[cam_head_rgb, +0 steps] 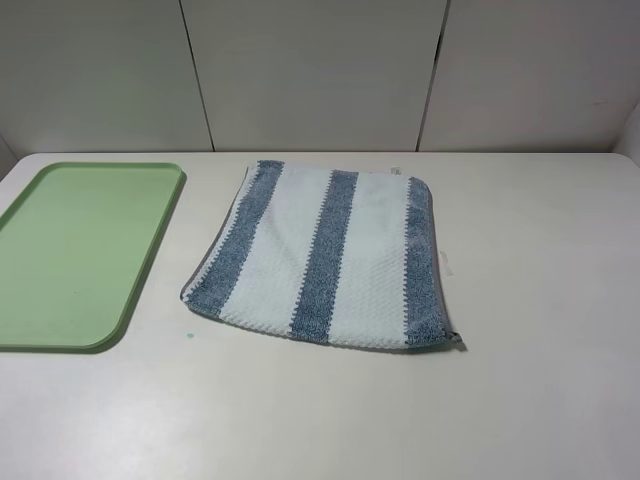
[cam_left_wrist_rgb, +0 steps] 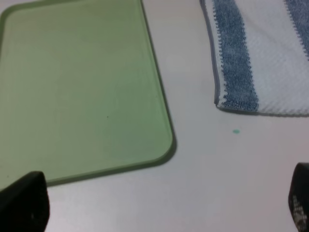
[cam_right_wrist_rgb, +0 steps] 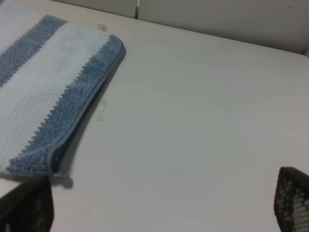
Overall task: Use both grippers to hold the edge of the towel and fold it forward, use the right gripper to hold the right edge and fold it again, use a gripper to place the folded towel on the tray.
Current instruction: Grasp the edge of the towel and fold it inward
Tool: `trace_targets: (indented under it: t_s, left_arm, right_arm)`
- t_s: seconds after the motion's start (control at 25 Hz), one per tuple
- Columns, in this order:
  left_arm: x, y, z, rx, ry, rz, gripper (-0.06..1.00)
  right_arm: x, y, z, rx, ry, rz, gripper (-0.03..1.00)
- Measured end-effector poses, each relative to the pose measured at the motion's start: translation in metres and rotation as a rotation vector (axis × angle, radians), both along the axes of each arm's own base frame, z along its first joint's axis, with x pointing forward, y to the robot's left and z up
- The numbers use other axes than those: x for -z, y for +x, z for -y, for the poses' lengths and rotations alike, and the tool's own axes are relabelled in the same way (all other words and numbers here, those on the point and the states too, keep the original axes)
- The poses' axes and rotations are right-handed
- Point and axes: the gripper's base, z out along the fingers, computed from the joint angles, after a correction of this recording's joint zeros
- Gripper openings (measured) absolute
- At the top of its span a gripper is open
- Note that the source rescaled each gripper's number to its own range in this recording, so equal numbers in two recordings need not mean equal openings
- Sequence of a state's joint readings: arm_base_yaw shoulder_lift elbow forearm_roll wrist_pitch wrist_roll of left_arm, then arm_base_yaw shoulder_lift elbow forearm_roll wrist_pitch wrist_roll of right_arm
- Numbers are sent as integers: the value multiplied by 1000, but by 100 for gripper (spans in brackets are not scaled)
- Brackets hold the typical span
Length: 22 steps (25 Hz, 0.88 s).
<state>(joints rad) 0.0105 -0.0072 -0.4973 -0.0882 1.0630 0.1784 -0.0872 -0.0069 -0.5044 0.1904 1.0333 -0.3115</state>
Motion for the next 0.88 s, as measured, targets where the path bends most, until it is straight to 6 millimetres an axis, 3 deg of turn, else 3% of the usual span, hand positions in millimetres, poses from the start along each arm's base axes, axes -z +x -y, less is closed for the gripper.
trace_targets:
  t_s: [0.88]
  left_arm:
    - [0, 0, 0, 0, 0, 0, 99]
  right_arm:
    - [0, -1, -2, -50, 25, 2, 100]
